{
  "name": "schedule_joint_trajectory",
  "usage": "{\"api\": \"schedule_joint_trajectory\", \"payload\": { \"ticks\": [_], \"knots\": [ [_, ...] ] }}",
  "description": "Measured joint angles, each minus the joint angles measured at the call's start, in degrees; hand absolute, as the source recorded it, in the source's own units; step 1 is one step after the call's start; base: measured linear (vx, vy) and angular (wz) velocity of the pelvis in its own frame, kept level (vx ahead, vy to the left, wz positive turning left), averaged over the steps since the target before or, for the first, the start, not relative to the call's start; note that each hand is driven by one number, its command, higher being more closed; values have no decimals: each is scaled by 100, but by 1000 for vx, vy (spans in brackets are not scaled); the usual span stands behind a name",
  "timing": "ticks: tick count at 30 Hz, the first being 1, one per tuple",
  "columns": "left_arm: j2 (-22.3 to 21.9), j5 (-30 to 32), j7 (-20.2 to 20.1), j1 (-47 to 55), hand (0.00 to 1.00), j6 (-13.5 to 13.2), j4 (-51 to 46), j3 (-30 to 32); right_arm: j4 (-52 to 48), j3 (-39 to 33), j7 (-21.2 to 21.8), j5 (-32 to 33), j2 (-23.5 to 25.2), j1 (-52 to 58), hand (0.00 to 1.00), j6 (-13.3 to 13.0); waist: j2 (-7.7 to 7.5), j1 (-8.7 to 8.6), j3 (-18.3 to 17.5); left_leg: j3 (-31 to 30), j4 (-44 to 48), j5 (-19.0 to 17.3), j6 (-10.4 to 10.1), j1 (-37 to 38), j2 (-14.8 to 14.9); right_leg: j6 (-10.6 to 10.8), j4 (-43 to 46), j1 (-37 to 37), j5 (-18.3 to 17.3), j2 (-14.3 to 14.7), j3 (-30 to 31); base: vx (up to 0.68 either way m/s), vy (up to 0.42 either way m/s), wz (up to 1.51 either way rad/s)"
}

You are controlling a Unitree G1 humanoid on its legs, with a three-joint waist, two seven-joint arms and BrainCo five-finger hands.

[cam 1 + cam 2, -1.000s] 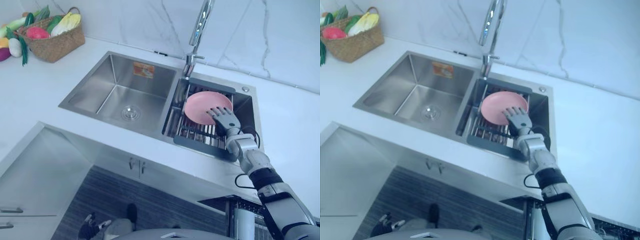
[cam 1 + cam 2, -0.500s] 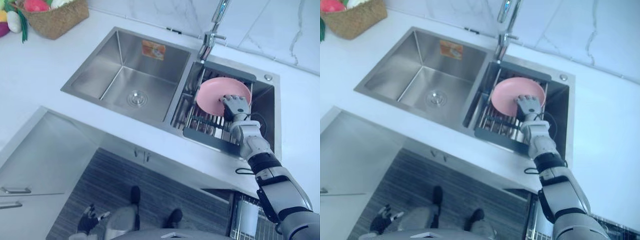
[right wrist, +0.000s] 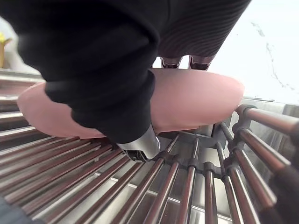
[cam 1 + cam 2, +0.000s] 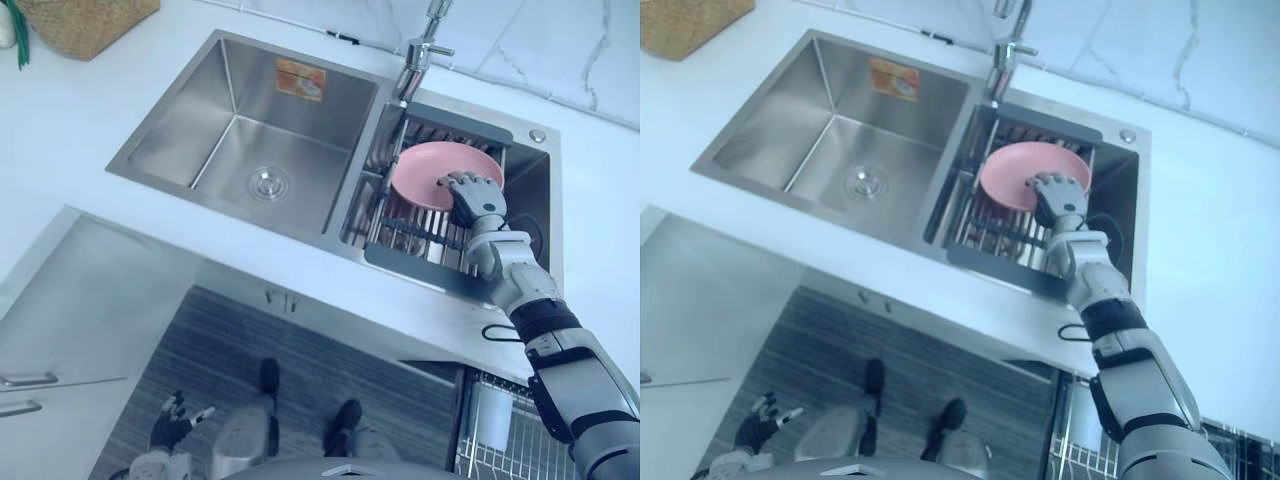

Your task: Walk over to the sink, pick up the cup, carry it to the dishwasher, place the cup inside the dishwasher, then close the dishwasher door

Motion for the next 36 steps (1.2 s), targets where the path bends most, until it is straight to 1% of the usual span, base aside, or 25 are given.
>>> {"api": "schedule_joint_trajectory", "payload": {
  "ticks": [2, 3, 4, 5, 7, 10, 14, 16, 19, 22, 27, 28, 29, 31, 32, 34, 36],
  "knots": [
    [-7, 3, 0, 12, 0, -22, 1, 7, -297, -271, -12, 417, -12, 166, 100, -131, 1, -1, 0, 9, 0, 4, 5, 70, 14, -2, 0, 62, -6, 15, 11, 16, -8, -2],
    [-10, 4, 0, 11, 0, -35, 0, 8, -422, -379, -19, 508, -11, 225, 100, -160, 1, 0, -1, 8, 0, 4, 4, 81, 19, -4, -1, 76, -8, 21, 7, 0, 0, 0],
    [-14, 10, 2, 14, 0, -85, 2, 12, -592, -531, -74, 768, -9, 267, 100, -233, 2, 0, -1, 7, 0, 5, 3, 99, 31, -8, -7, 100, -12, 31, 0, 0, 0, 0],
    [-17, 16, 3, 18, 0, -112, 2, 12, -652, -599, -106, 875, 1, 271, 100, -277, 2, 1, -1, 7, 0, 4, 2, 114, 36, -10, -11, 119, -13, 38, -3, 0, 0, 0],
    [-45, 18, 3, 21, 0, -176, 2, 16, -868, -721, -144, 1241, 27, 276, 100, -455, 4, 4, -3, 8, -1, 1, -5, 178, 50, -24, -9, 178, -36, 49, -7, 0, 0, 0],
    [-75, 24, 1, 21, 0, -211, 3, 13, -1089, -921, -142, 1448, 268, 297, 100, -664, 10, -5, -9, 7, 0, 4, -16, 267, 59, -23, -18, 278, -52, 58, -20, 0, 0, 0],
    [-87, 93, 1, 22, 0, -222, 9, 15, -1117, -954, -115, 1471, 390, 297, 100, -711, 22, 0, -16, 7, -1, -4, -29, 353, 58, -20, -19, 366, -69, 55, -32, 0, 0, 0],
    [-128, 161, 3, 24, 0, -221, 15, 17, -1210, -1097, -5, 1504, 448, 326, 100, -715, 23, -10, -18, 7, -1, -5, -31, 389, 56, -19, -21, 406, -69, 52, -37, 0, 0, 0],
    [-178, 242, 3, 25, 0, -221, 18, 15, -1315, -1107, 58, 1541, 448, 359, 100, -727, 23, -34, -34, 11, -2, -9, -36, 435, 57, -19, -22, 456, -68, 52, -34, 0, 0, 0],
    [-180, 245, 4, 51, 0, -219, 32, 18, -1318, -1126, 239, 1546, 456, 576, 100, -728, 23, -23, -157, 12, -2, -29, -65, 464, 56, -13, -50, 504, -73, 54, -48, 0, 0, 0],
    [-195, 299, 6, 138, 0, -217, 90, 31, -1310, -1144, 524, 1946, 468, 728, 100, -712, 25, -75, -330, 18, -2, -32, -69, 466, 59, -8, -94, 520, -69, 69, -47, 0, 0, 0],
    [-214, 354, 6, 141, 0, -217, 115, 38, -1286, -1147, 565, 2024, 472, 733, 100, -660, 23, -101, -357, 18, -2, -31, -68, 468, 60, -8, -96, 522, -68, 71, -48, 0, 0, 0],
    [-235, 379, 4, 144, 0, -214, 141, 39, -1280, -1193, 718, 2167, 510, 734, 0, -529, 20, -117, -372, 19, -2, -31, -68, 476, 60, -8, -98, 531, -68, 71, -48, 0, 0, 0],
    [-270, 401, 2, 146, 0, -210, 149, 40, -1255, -1335, 863, 2219, 625, 745, 0, -384, 21, -141, -374, 23, -2, -31, -68, 498, 59, -8, -101, 552, -68, 70, -47, 0, 0, 0],
    [-277, 402, 2, 147, 0, -210, 151, 39, -1247, -1332, 942, 2218, 632, 751, 0, -354, 21, -148, -375, 25, -2, -32, -69, 510, 59, -8, -104, 564, -68, 70, -46, 0, 0, 0],
    [-279, 404, 2, 146, 0, -210, 169, 40, -1228, -1325, 1155, 2202, 639, 821, 0, -327, 23, -148, -389, 29, -3, -48, -93, 571, 59, -7, -113, 629, -69, 70, -45, 0, 0, 0],
    [-279, 405, 2, 143, 0, -205, 230, 41, -1226, -1318, 1256, 2169, 669, 872, 0, -327, 22, -157, -438, 30, -3, -50, -96, 568, 63, -7, -123, 628, -69, 76, -45, 0, 0, 0]
  ]
}}
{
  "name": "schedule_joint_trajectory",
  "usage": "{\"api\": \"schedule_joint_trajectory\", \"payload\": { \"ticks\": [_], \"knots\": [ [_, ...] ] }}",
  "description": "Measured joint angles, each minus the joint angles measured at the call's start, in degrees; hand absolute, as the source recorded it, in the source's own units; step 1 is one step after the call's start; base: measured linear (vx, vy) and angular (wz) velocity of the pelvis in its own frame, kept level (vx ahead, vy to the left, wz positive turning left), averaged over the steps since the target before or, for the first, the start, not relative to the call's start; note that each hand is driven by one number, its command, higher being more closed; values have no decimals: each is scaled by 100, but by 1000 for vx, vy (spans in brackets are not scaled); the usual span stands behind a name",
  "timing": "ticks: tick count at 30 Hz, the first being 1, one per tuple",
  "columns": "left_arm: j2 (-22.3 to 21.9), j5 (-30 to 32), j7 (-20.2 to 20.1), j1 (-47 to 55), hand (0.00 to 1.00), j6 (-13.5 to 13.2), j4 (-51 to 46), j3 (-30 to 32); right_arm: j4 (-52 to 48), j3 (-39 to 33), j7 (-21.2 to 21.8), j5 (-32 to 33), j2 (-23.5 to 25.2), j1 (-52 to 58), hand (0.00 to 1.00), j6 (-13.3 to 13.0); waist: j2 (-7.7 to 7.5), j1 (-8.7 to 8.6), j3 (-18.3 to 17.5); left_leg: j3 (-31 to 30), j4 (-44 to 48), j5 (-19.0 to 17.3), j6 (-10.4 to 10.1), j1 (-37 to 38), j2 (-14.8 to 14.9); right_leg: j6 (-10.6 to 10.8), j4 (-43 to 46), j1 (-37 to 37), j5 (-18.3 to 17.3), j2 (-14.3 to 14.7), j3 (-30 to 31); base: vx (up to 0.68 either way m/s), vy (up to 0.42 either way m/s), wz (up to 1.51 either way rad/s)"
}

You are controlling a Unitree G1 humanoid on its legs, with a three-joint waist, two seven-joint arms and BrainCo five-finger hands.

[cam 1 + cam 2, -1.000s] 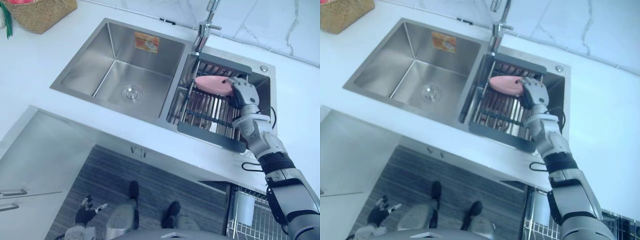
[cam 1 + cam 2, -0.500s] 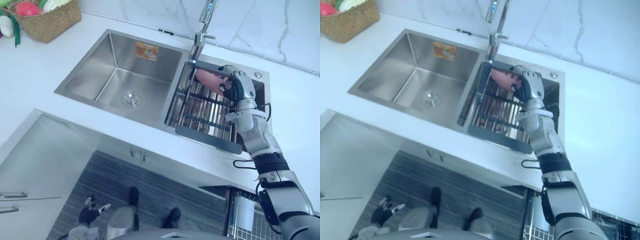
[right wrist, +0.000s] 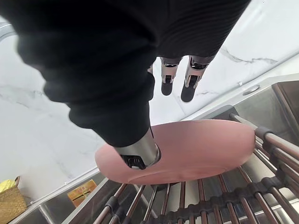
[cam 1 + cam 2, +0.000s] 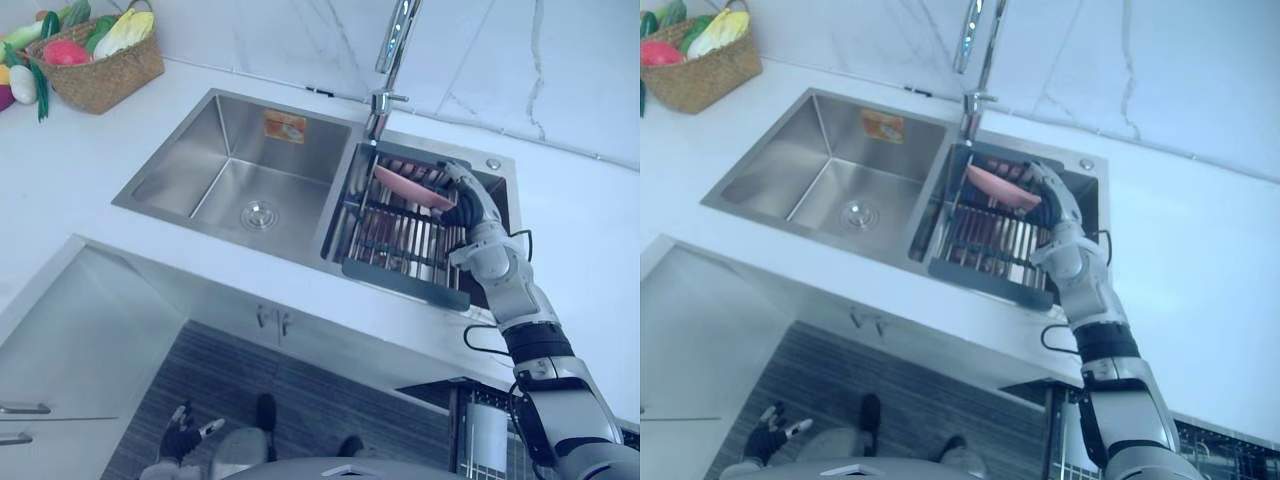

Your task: Walk over to the sink, pick up the cup, carry it to the dishwasher, place the cup inside the dishwasher, then close the dishwasher door

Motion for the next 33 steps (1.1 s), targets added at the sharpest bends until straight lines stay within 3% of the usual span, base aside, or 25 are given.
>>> {"api": "schedule_joint_trajectory", "payload": {
  "ticks": [6, 13, 14, 27, 33],
  "knots": [
    [-1, 43, 0, 2, 0, 58, 38, 3, 210, 26, 379, -301, 143, 57, 0, 10, -28, 4, -63, 3, 0, -17, -25, 27, 0, 0, -20, 35, 0, 3, -4, 0, 0, 0],
    [-1, 49, -3, 1, 0, 60, 38, 20, 209, 246, 337, -754, 213, 57, 0, 10, -33, 16, -65, 1, 0, -22, -32, 38, -2, 2, -49, 62, 0, 5, -18, 0, 0, 0],
    [-1, 55, -3, 0, 0, 60, 38, 20, 210, 289, 320, -802, 269, 56, 100, 43, -34, 17, -66, 0, 0, -23, -34, 56, -3, 4, -52, 80, -1, 5, -19, 0, 0, 0],
    [-1, 59, -1, -18, 0, 63, 38, 17, 1212, 497, -902, -1193, 814, -429, 100, 845, -52, 123, -100, -11, -1, -24, -35, 71, -3, 10, -60, 119, -14, 8, -108, -1, 1, 1],
    [-1, 57, 5, -17, 0, 109, 35, 18, 1324, 502, -1223, -1200, 870, -590, 100, 889, -49, 139, -101, -17, -1, -23, -35, 98, -9, 10, -62, 163, -13, 8, -130, 0, 0, 0]
  ]
}}
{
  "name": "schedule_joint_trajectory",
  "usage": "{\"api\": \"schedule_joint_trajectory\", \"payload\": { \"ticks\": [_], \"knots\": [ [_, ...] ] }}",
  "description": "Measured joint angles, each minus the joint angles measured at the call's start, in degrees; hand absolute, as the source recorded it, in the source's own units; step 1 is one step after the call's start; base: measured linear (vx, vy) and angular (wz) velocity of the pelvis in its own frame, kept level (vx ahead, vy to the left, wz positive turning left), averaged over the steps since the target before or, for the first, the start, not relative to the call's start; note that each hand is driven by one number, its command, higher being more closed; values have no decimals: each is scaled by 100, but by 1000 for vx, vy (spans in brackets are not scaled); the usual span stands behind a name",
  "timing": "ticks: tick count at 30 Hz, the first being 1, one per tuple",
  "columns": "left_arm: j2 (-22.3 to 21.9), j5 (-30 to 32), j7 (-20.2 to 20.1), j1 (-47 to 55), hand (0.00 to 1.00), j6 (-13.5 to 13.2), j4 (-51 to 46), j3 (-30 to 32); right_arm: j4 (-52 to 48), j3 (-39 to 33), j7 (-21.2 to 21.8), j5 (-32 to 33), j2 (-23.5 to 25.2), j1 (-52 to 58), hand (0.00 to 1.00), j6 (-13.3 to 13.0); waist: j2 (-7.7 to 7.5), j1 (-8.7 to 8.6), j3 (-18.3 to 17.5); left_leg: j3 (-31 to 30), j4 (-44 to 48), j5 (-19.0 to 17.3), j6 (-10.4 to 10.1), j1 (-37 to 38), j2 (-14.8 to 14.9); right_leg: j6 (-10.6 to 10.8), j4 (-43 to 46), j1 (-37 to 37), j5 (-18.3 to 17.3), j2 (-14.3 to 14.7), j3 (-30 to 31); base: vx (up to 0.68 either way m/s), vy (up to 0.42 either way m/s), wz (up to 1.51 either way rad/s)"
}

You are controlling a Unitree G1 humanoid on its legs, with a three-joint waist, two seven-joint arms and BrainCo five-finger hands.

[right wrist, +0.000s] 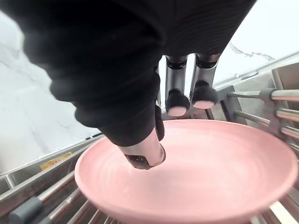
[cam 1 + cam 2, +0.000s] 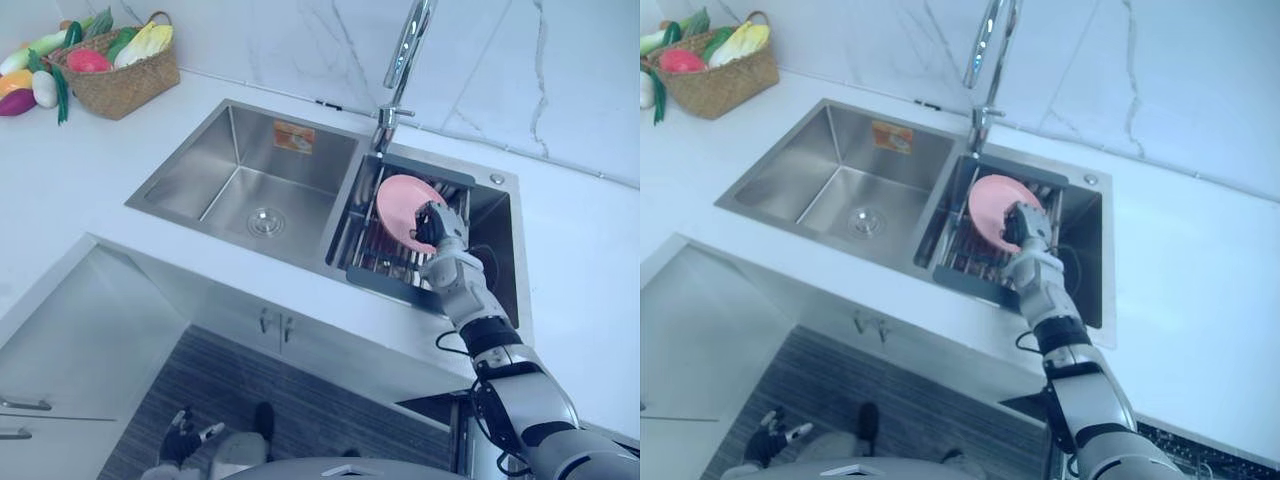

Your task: Walk over to the sink, pick up the cup, carry it to the dishwasher, place the cup inside the dishwasher, then close the dishwasher door

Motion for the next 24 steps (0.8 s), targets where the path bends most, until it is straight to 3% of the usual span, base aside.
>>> {"api": "schedule_joint_trajectory", "payload": {
  "ticks": [6, 7, 14, 20, 24],
  "knots": [
    [-5, 1, 30, 0, 0, 8, -1, 1, -30, -10, -58, 0, -1, -27, 100, -165, 39, -21, -21, 2, 0, -1, -1, 32, 0, 1, -16, 39, -1, 1, -7, 0, 0, 0],
    [-6, 2, 40, 0, 0, 7, -2, 3, -47, -12, -58, 3, -1, -27, 0, -202, 57, -33, -32, 3, -1, -2, -1, 32, 0, 1, -17, 40, -1, 0, -7, 0, 0, 0],
    [-88, 1, 119, 2, 0, 0, -9, 152, -815, -128, 29, 368, 65, 261, 0, -30, 98, -119, -44, 38, 0, -20, -22, 60, 2, 5, -36, 67, 1, 0, 10, 2, 0, -1],
    [-151, 1, 186, -2, 0, -4, -17, 192, -1247, -271, 511, 578, 422, 722, 0, 244, 122, -179, -57, 203, 0, -65, -82, 163, 33, 5, -50, 129, -1, 5, 103, 7, -4, -8],
    [-237, 2, 246, -6, 0, -2, -17, 223, -1405, -265, 723, 574, 464, 907, 0, 266, 129, -188, -61, 246, -1, -117, -97, 185, 35, 8, -50, 129, -5, 4, 148, 6, 0, -7]
  ]
}}
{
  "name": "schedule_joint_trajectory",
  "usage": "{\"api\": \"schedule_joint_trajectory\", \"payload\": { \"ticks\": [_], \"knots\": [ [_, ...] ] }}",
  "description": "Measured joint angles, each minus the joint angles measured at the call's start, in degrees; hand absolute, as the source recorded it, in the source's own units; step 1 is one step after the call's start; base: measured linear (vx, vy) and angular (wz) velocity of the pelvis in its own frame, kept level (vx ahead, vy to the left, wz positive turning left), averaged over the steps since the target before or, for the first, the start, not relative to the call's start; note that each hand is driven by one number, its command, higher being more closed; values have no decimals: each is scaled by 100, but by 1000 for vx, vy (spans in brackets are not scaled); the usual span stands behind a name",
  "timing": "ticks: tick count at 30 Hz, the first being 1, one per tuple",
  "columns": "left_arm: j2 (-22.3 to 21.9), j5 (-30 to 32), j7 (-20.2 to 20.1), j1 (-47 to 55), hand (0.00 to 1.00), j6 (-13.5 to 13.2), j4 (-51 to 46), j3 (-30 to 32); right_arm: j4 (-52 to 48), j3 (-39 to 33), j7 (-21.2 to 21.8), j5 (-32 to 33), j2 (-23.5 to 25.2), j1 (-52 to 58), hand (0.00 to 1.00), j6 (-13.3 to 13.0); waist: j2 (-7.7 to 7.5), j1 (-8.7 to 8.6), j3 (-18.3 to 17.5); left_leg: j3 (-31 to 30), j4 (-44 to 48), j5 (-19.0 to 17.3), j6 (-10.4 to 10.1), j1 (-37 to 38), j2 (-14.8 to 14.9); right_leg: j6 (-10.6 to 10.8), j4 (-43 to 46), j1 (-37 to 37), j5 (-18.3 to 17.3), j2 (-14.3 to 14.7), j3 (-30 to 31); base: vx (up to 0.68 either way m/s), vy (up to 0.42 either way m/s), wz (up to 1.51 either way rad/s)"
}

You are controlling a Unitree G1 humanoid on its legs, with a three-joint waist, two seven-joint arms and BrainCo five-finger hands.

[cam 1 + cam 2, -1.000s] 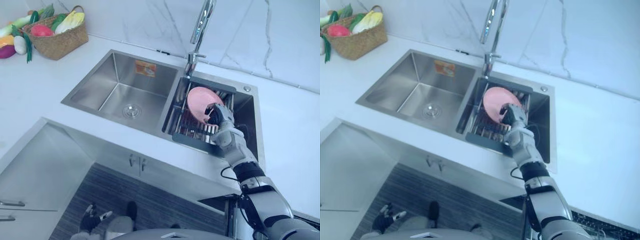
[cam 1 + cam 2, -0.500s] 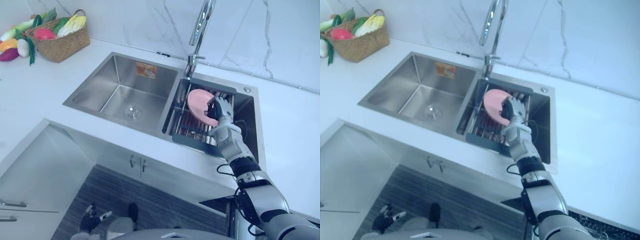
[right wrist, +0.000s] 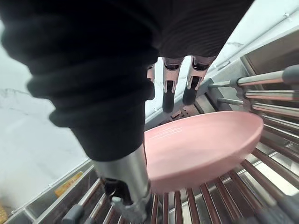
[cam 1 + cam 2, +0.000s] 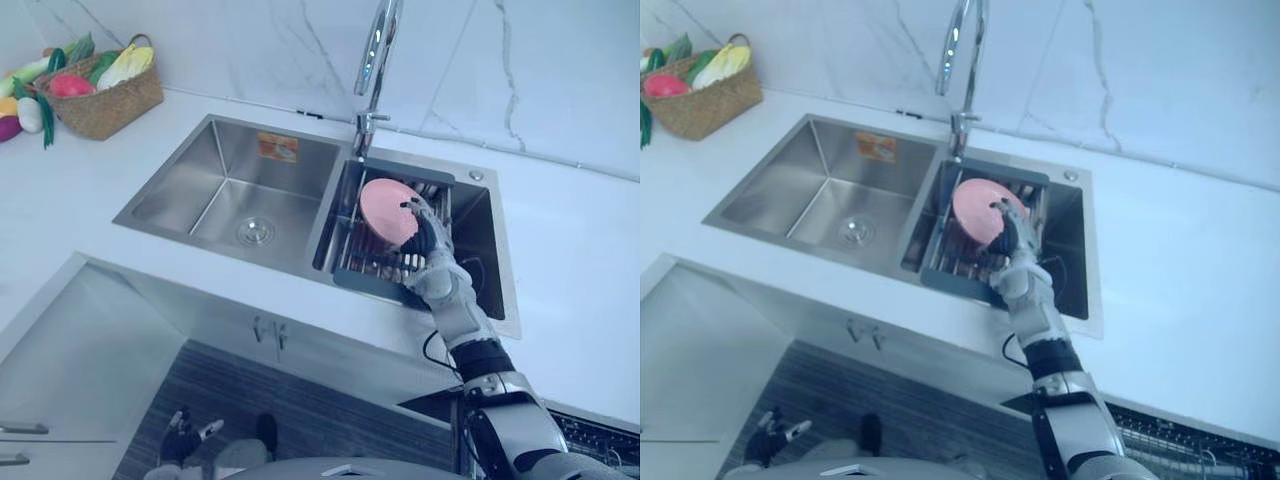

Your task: Walk over to the sink, pick up the cup, carry it to the dishwasher, place the cup inside the dishwasher, then close the dishwasher door

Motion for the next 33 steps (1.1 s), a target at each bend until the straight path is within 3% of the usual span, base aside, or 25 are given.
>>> {"api": "schedule_joint_trajectory", "payload": {
  "ticks": [7, 12, 21, 22, 24, 26, 33],
  "knots": [
    [-4, 25, 10, -1, 0, 7, 3, 32, -8, 0, 283, -141, 78, -7, 0, 218, -3, -21, -9, 4, 0, 7, 19, 8, -1, -2, 0, 6, -14, -1, -5, 0, 0, 0],
    [-3, 113, 7, -4, 0, 118, 7, 34, 41, 15, 486, -578, 76, -87, 0, 397, -4, 16, -10, -53, -1, 9, 21, 6, -6, -2, 1, 15, -18, -1, -34, -2, -1, 2],
    [6, 212, -25, -25, 0, 185, 10, 83, 1077, 460, 839, -1242, 22, -832, 0, 651, -59, 125, -56, -210, -1, 17, 32, -98, -36, 3, 6, 0, -65, 0, -210, 4, -2, 10],
    [7, 211, -27, -47, 0, 198, 10, 82, 1271, 515, 856, -1255, 23, -953, 100, 700, -59, 174, -57, -220, -1, 38, 63, -98, -41, 3, 9, 5, -65, -2, -241, 27, -8, 7],
    [6, 212, -30, -96, 0, 199, 9, 77, 1545, 548, 847, -1288, 24, -1041, 100, 723, -59, 235, -57, -236, -1, 40, 63, -110, -46, 4, 12, 12, -71, -3, -288, 24, -8, 10],
    [5, 212, -35, -105, 0, 200, 10, 74, 1836, 681, 567, -1479, 30, -1182, 100, 816, -59, 291, -56, -249, 0, 49, 69, -129, -49, -2, 20, 5, -88, -3, -305, 24, -12, 7],
    [7, 209, -66, -121, 0, 199, 7, 35, 2068, 854, -47, -1594, -12, -1461, 100, 815, -56, 302, -55, -257, -2, 74, 37, -115, -40, -2, 76, 1, -134, -5, -325, 0, 0, 0]
  ]
}}
